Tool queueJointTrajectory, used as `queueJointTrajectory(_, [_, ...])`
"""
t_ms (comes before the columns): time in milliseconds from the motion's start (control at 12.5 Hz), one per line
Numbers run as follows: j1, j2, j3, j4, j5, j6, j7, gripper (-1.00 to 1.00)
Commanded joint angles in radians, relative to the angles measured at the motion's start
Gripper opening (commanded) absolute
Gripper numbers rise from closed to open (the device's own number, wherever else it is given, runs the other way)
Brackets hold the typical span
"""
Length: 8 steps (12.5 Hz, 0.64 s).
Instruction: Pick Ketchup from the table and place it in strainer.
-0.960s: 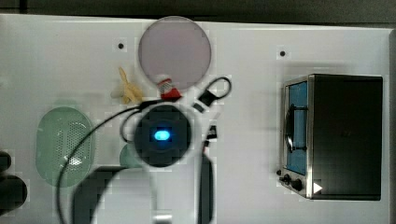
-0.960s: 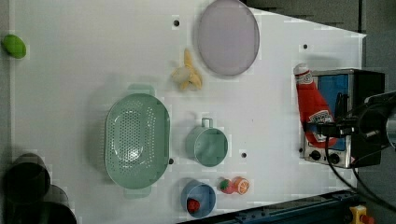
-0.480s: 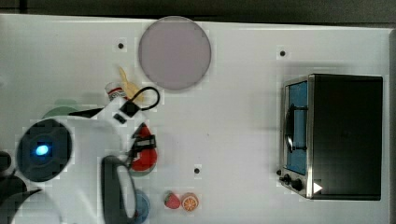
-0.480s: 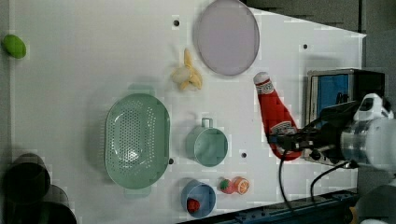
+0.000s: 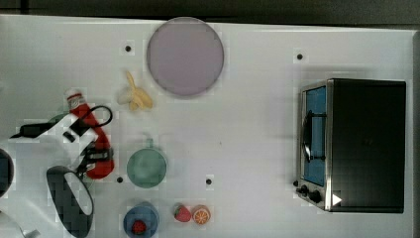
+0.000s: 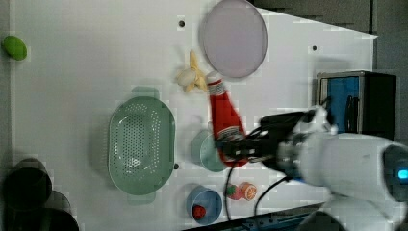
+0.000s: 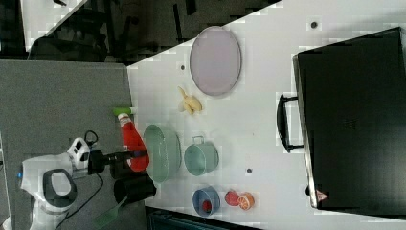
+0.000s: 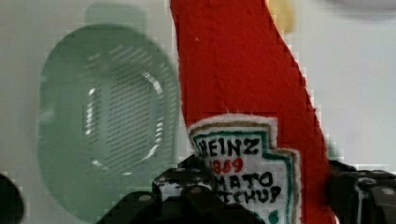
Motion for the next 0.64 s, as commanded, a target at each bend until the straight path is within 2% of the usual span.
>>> queueJointTrajectory(80, [0.004, 0.094, 0.066, 0.015, 0.001, 0.112, 0.268, 0.26])
queueJointTrajectory(320, [0.029, 0.233, 0.108, 0.002, -0.021, 0.250, 0.370, 0.26])
queueJointTrajectory(640, [0.072, 0.395, 0.098, -0.001, -0.071, 0.413, 0.375, 0.26])
